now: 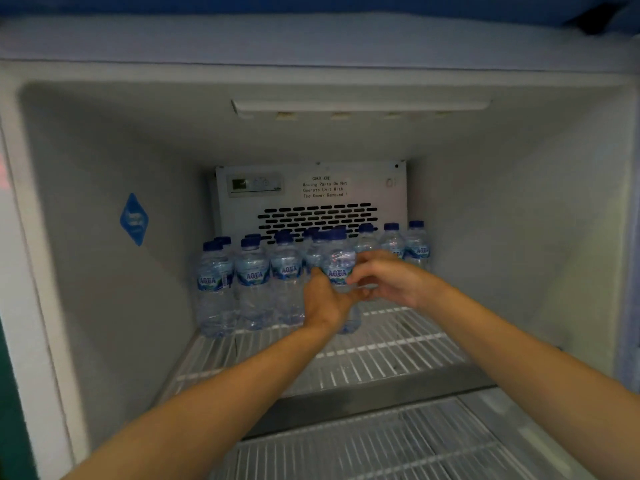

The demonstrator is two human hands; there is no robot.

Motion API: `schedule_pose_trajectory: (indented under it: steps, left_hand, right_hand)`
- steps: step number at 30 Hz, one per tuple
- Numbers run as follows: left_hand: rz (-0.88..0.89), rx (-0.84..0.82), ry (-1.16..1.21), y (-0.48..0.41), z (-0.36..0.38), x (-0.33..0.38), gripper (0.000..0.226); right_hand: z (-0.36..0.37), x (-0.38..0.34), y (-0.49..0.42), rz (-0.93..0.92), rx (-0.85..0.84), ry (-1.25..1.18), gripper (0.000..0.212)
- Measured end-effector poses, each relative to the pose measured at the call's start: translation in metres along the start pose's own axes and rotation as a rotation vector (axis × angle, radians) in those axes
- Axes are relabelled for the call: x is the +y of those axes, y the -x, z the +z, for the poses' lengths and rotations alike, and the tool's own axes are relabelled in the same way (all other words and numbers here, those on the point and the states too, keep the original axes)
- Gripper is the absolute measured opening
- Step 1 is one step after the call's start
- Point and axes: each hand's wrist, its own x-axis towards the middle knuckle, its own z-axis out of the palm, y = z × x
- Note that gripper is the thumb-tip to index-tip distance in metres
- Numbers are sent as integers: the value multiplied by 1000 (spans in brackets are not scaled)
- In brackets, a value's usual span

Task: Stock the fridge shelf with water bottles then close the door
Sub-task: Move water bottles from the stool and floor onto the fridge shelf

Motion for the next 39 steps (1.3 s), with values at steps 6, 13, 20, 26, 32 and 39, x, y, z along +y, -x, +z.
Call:
schedule_pose_trajectory:
  steps: [6,13,20,26,32,39]
  left_hand:
    - [-116,-132,-49,-12,29,0,73]
    - [-118,-697,-530,15,-4,-12,78]
    - [-78,-919,-723,22,-5,-13,75]
    - [-88,-917,-727,22,-5,-16,75]
    - [-109,-930,-711,23,-6,-14,75]
    - [-120,-929,-701,22,-5,-16,75]
  right_hand:
    - [-20,12,-5,-32,113,81,37]
    - [-29,17,-28,-41,143,79,50]
    - [-29,34,-52,-69,138,96,79]
    - [-26,53,-58,-125,259,277,66]
    - [-25,54,-57,-160,232,223,49]
    - [-21,54,-57,-162,250,216,49]
